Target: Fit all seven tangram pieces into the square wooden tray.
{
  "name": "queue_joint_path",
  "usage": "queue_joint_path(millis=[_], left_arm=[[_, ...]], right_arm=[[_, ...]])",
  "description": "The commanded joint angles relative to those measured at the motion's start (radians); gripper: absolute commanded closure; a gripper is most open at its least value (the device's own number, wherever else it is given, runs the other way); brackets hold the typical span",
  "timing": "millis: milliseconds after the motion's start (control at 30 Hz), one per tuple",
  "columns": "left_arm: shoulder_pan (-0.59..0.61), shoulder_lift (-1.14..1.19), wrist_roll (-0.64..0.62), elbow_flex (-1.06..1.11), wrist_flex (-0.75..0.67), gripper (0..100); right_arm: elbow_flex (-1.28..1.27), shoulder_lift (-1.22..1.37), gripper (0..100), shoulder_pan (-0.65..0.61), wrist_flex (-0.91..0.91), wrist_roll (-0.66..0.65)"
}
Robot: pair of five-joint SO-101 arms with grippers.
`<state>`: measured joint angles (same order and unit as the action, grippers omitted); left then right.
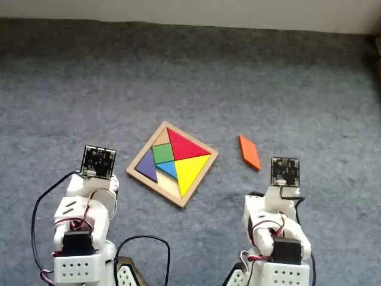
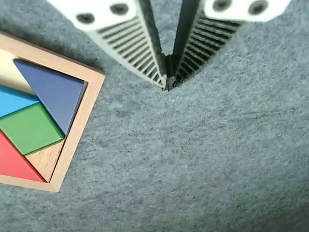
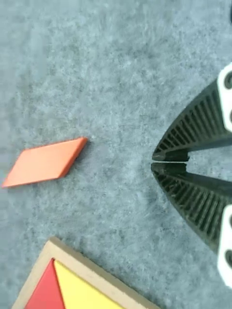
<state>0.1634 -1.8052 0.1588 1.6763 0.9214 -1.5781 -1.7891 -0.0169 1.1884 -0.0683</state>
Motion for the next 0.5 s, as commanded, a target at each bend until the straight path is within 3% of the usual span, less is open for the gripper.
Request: queue_joint_path(millis=[0,100,233,467], left_arm=[[0.005,-0.007,0.011,0.019,0.008,99],[0.005,-0.007,0.012,0.019,0.009,99],[0.005,-0.007,0.012,0.019,0.011,99],[0.008,-0.007,0.012,0.019,0.012,99]], right_arm=[[0.14,-0.004,96.7,0.008,0.007,-0.066],[0.199,-0.002,94.4,-0.001,0.004,-0.107],[0.254,-0.002,84.1,-0.05,0.005,-0.109],[0.257,0.047,83.0,-0.122,-0.002,-0.115]])
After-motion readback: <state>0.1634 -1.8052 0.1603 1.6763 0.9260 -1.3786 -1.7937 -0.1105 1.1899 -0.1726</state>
